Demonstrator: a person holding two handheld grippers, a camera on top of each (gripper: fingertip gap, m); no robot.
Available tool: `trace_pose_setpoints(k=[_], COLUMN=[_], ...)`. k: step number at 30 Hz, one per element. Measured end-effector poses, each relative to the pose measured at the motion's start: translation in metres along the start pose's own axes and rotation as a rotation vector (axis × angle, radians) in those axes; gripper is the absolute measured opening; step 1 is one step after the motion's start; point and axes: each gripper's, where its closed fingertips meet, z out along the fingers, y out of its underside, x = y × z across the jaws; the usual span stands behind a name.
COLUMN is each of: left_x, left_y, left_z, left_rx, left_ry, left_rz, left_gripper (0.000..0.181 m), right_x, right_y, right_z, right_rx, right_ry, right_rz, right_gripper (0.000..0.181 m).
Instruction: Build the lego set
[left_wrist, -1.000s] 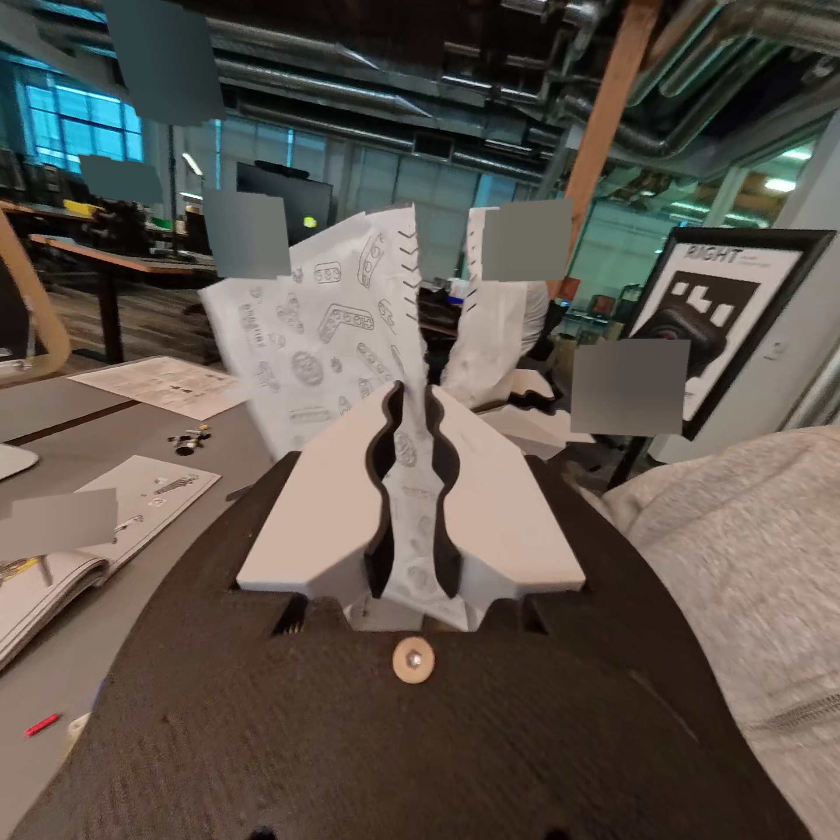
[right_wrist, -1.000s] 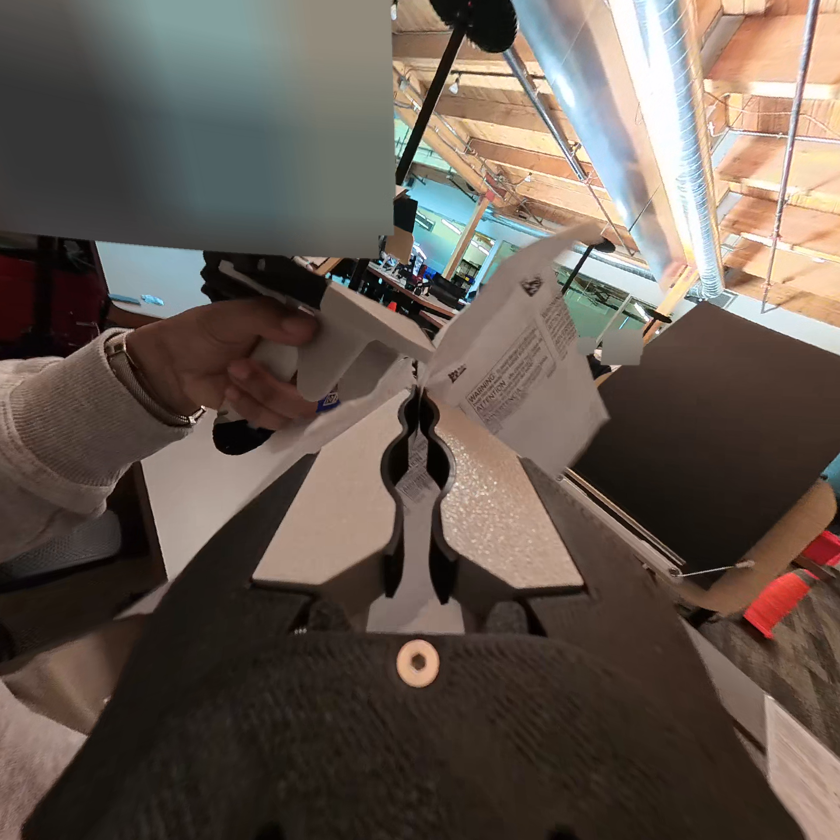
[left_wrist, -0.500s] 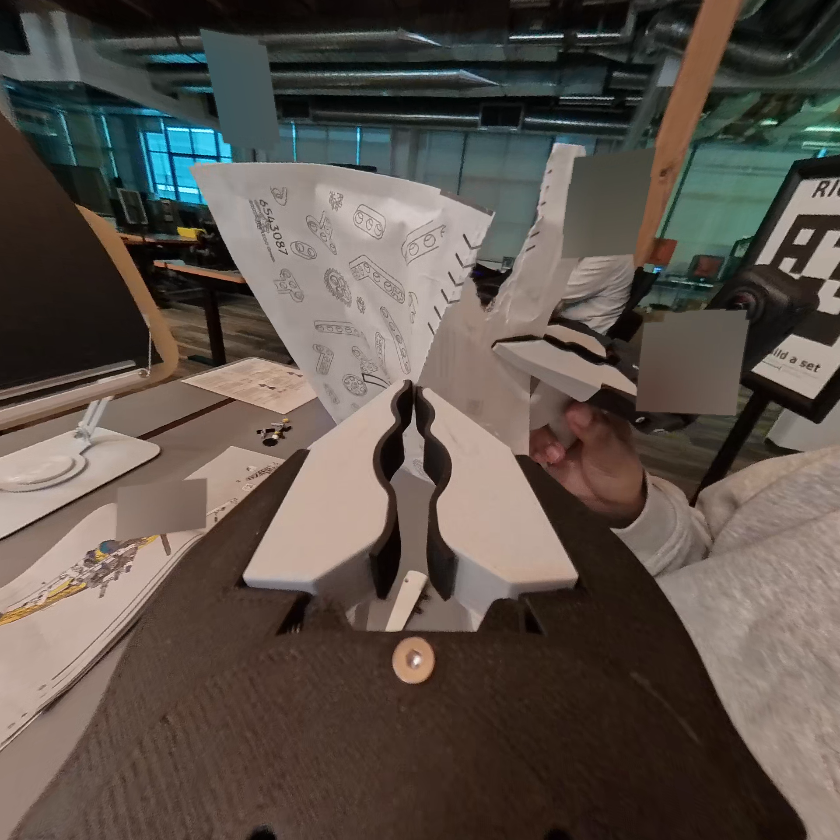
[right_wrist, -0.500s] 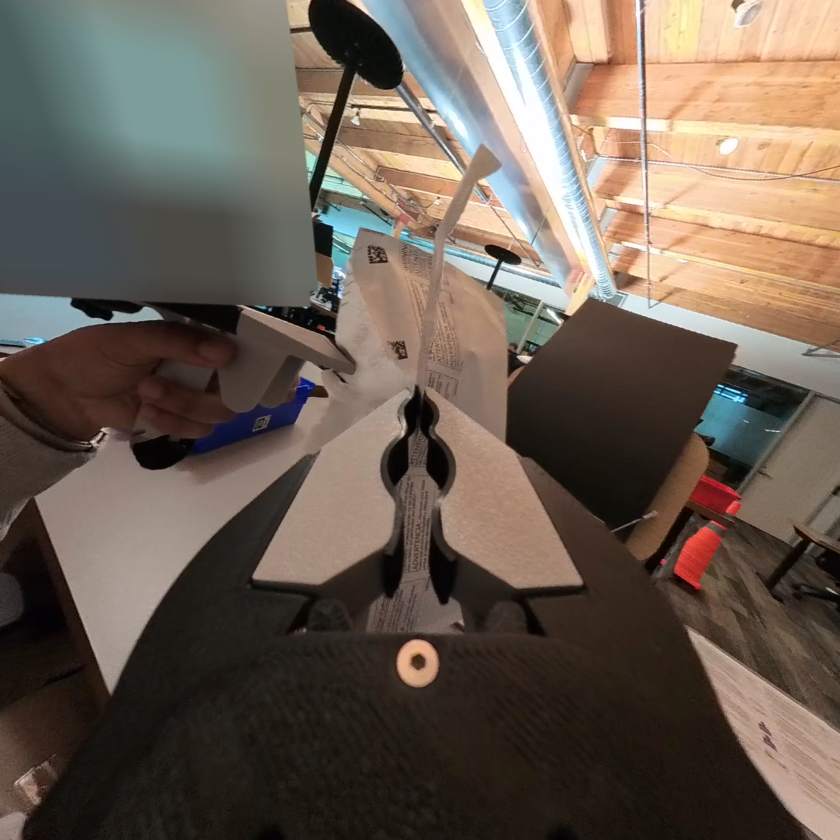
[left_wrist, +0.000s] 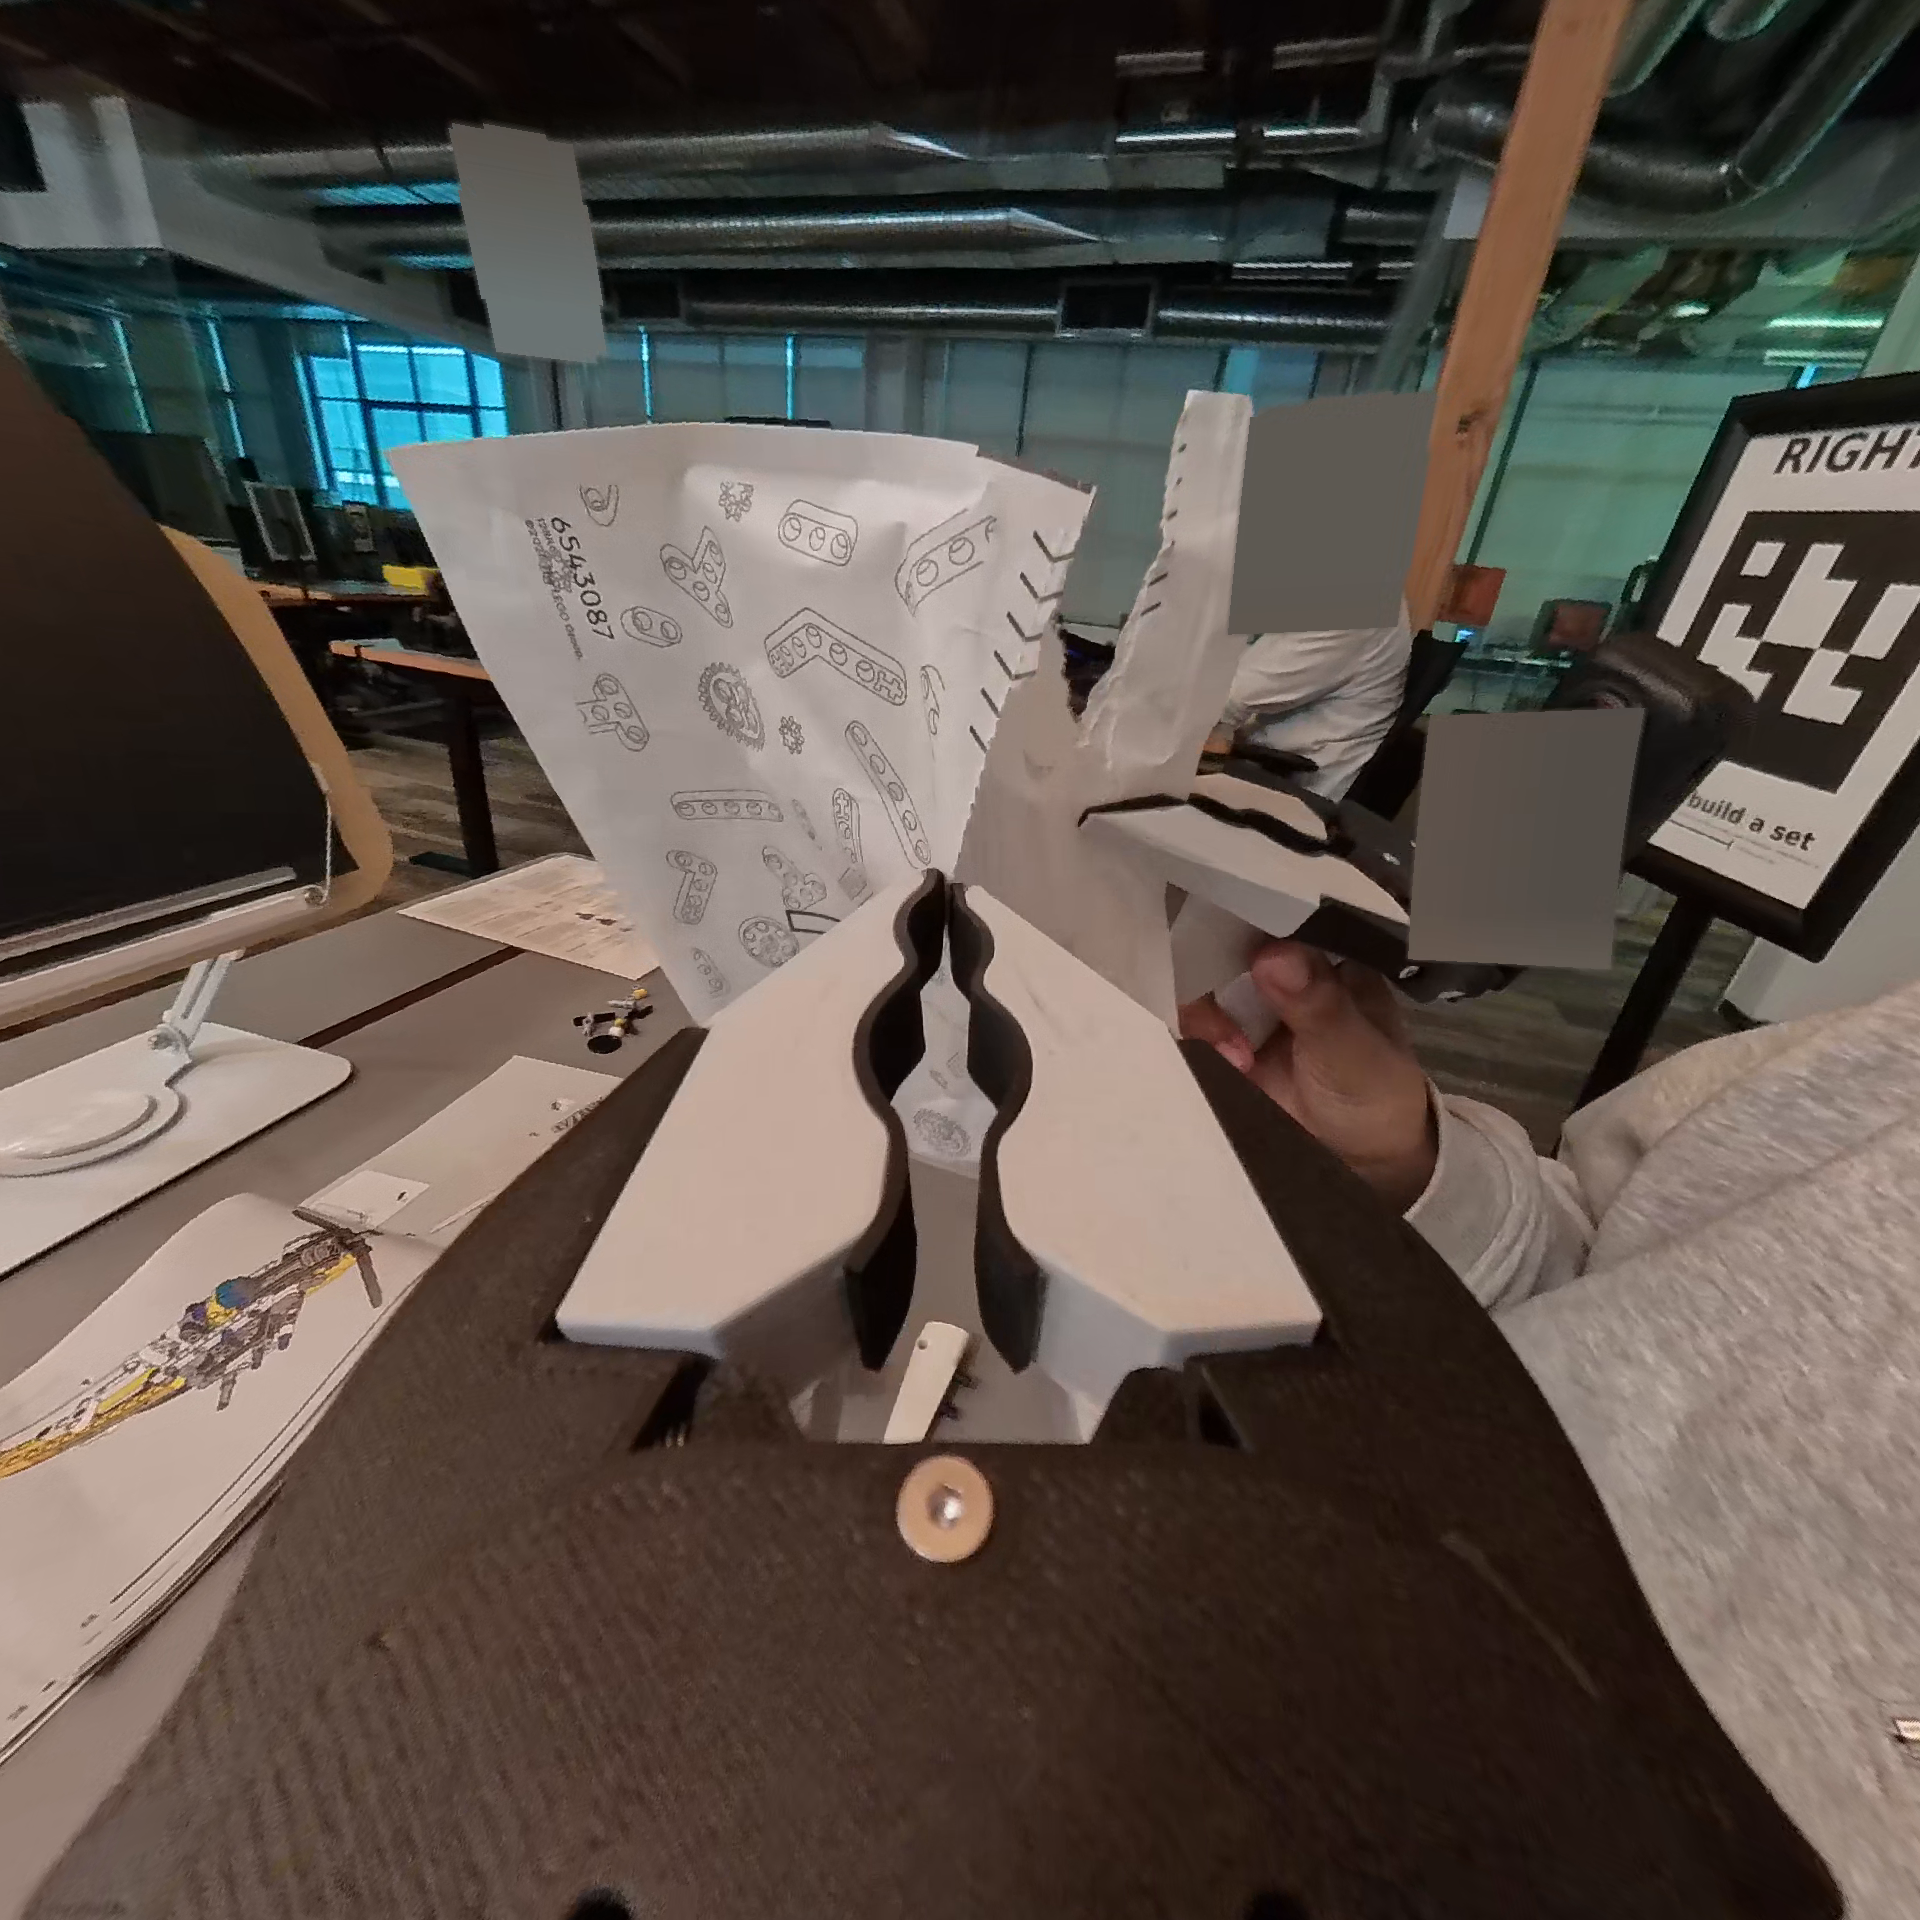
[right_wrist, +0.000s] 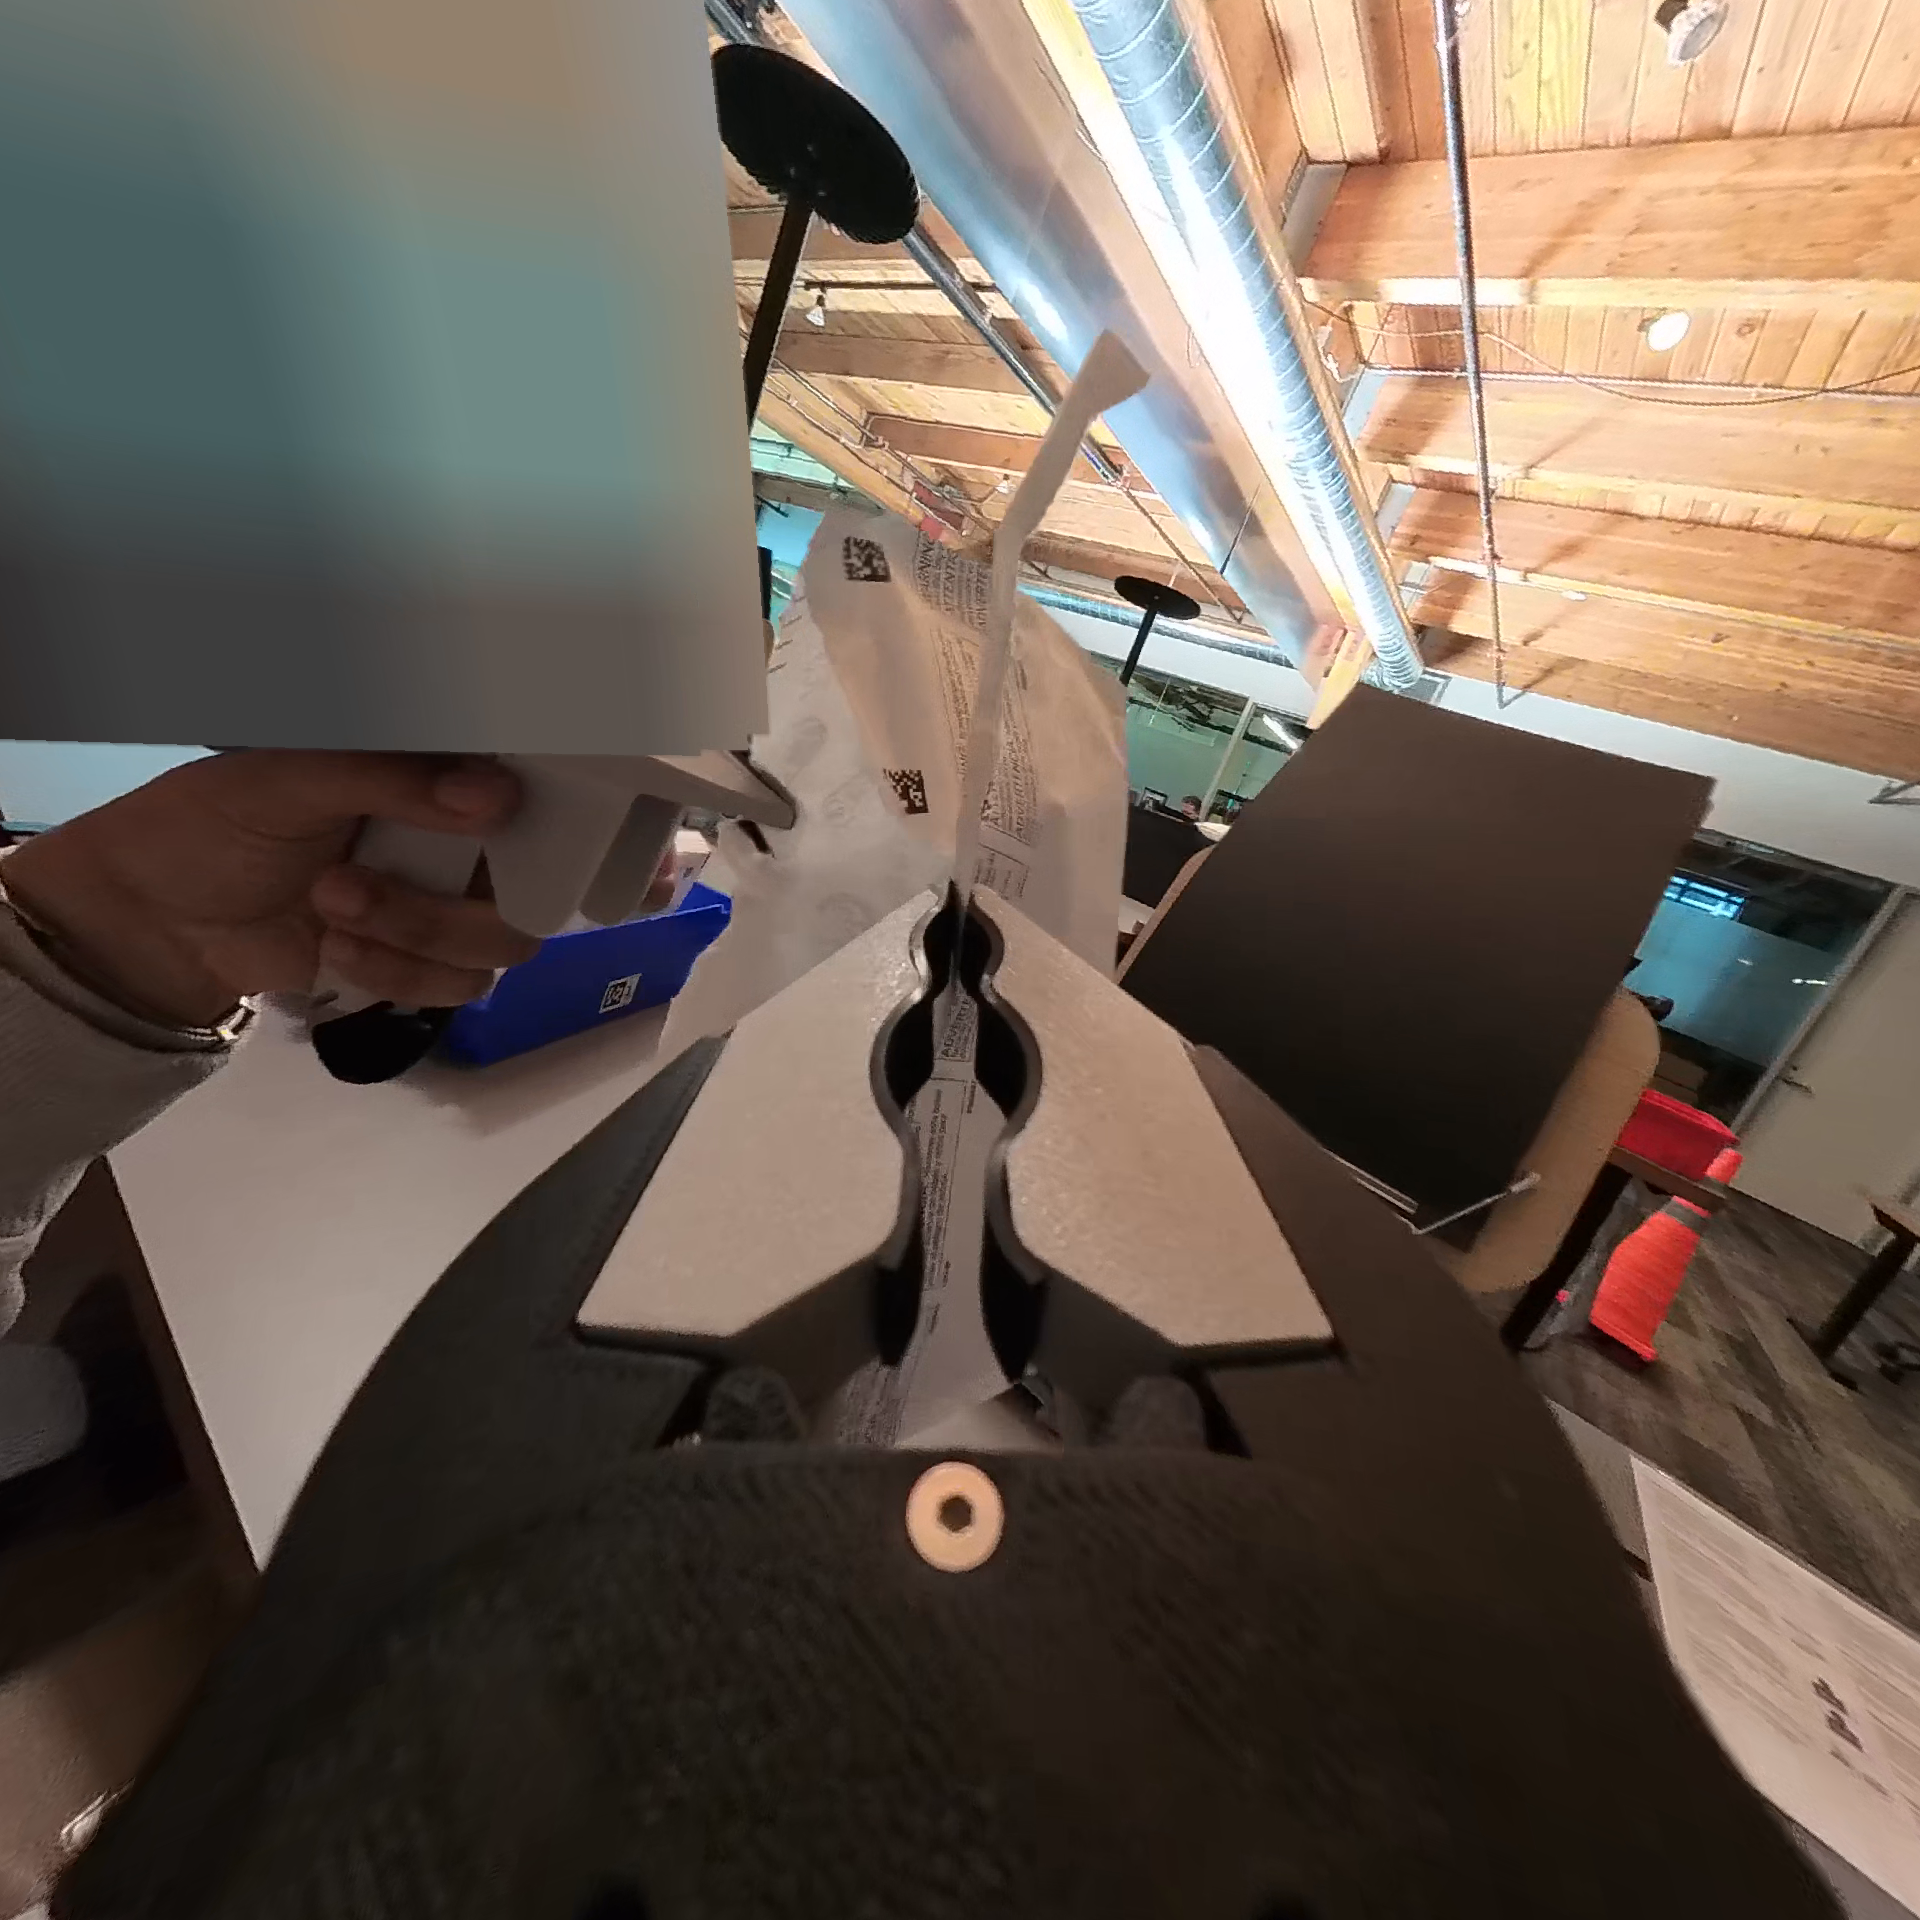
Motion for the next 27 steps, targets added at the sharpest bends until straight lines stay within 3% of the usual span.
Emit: trace_pose_setpoints(k=[6, 13, 21, 23, 26, 27], left_x=[-0.001, -0.028, -0.049, -0.051, -0.064, -0.071], left_y=[-0.001, -0.003, -0.02, -0.024, -0.034, -0.038], left_z=[-0.001, 0.0, -0.018, -0.025, -0.043, -0.052], left_rx=[0.016, 0.059, 0.188, 0.217, 0.285, 0.308], left_ry=[0.024, -0.102, -0.121, -0.106, -0.155, -0.186], left_rz=[-0.033, -0.076, -0.213, -0.253, -0.267, -0.262], left_gripper=[0.0, 0.0, 0.0, 0.0, 0.0, 0.0], right_x=[-0.015, -0.042, -0.062, -0.062, -0.067, -0.069], right_y=[0.004, 0.035, 0.055, 0.058, 0.051, 0.049], right_z=[0.007, 0.023, 0.052, 0.064, 0.082, 0.09], right_rx=[-0.017, -0.142, -0.265, -0.29, -0.278, -0.278], right_ry=[-0.053, -0.157, -0.228, -0.226, -0.253, -0.257], right_rz=[0.007, 0.051, -0.008, -0.073, -0.152, -0.167], right_gripper=[0.0, 0.056, 0.065, 0.047, 0.002, 0.001])
